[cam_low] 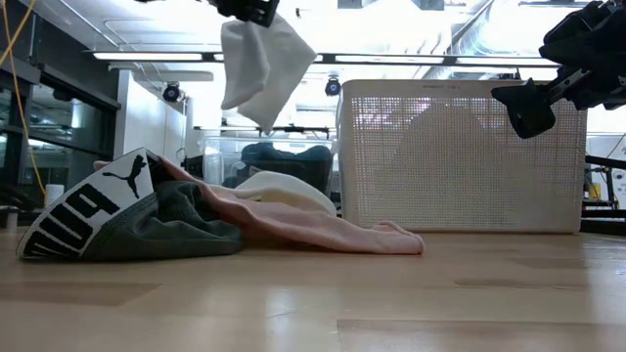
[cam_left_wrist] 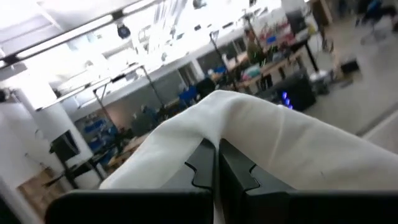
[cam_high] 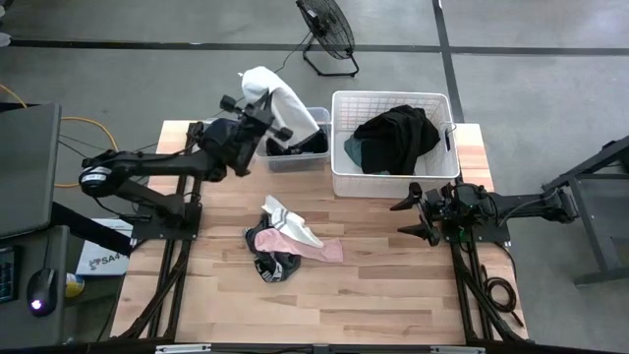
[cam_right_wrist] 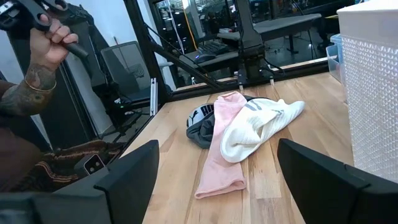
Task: Pick & Place Cloths
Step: Put the white boxer into the right transparent bin
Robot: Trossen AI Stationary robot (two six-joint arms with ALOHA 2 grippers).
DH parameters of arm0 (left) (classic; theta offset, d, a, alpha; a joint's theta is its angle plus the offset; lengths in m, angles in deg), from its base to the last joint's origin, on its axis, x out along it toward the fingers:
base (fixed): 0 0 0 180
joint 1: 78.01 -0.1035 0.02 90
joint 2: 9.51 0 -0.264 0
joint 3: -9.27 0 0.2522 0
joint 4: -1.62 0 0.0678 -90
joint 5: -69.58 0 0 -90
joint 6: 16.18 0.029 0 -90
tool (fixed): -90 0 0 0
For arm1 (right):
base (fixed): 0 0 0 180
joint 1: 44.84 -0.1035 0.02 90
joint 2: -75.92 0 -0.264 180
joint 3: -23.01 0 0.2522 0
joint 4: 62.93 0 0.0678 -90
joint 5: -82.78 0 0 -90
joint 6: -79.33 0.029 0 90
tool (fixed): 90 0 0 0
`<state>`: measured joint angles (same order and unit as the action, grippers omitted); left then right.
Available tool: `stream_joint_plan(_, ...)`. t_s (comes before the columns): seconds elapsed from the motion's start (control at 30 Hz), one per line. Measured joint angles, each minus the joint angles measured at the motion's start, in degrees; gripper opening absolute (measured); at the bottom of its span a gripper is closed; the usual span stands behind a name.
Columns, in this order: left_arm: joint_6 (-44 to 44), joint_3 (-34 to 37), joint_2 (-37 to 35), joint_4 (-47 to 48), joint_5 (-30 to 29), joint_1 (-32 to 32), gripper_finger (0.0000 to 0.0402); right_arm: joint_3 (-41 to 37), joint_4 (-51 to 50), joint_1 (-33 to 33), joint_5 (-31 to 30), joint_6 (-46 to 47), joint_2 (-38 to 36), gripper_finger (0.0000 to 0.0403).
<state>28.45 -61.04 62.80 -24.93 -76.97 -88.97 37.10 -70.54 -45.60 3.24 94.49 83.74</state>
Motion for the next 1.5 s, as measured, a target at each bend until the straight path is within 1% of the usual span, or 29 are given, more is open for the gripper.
stream_joint_plan(0.07,-0.1,0.0,1.9,-4.2,3.4,-1.7,0.0000,0.0,0.0,0.0,0.0,0.0,0.0,0.0318)
stream_joint_plan(0.1,-0.5,0.0,2.8,-6.2,4.0,-2.3,0.0000,0.0,0.0,0.0,0.0,0.0,0.0,0.0318)
stream_joint_plan(0.2,-3.5,0.0,5.7,-10.5,4.7,-3.7,0.0000,0.0,0.0,0.0,0.0,0.0,0.0,0.0318)
stream_joint_plan(0.3,-7.6,0.0,8.2,-11.3,4.7,-4.5,0.0000,0.0,0.0,0.0,0.0,0.0,0.0,0.0318)
stream_joint_plan(0.53,-15.4,0.0,12.0,-10.5,1.3,-4.4,0.0000,0.0,0.0,0.0,0.0,0.0,0.0,0.0318)
stream_joint_plan(0.63,-19.4,0.0,13.1,-8.0,-0.8,-4.5,0.0000,0.0,0.0,0.0,0.0,0.0,0.0,0.0318)
stream_joint_plan(0.77,-28.8,0.0,13.2,0.2,-1.3,-5.6,0.0000,0.0,0.0,0.0,0.0,0.0,0.0,0.0318)
stream_joint_plan(0.9,-39.6,0.0,12.9,11.4,-0.3,-7.9,0.0000,0.0,0.0,0.0,0.0,0.0,0.0,0.0318)
stream_joint_plan(1.0,-47.9,0.0,12.0,19.2,4.4,-9.8,0.0000,0.0,0.0,0.0,0.0,0.0,0.0,0.0318)
stream_joint_plan(1.17,-59.7,-1.0,11.7,32.1,14.7,-13.1,0.0000,0.0,0.0,0.0,0.0,0.0,0.0,0.0318)
stream_joint_plan(1.27,-63.6,-3.4,11.7,39.5,21.4,-15.0,0.0000,0.0,0.0,0.0,0.0,0.0,0.0,0.0318)
stream_joint_plan(1.5,-64.7,-8.2,12.2,55.0,25.6,-15.7,0.0000,0.0,0.0,0.0,0.0,0.0,0.0,0.0318)
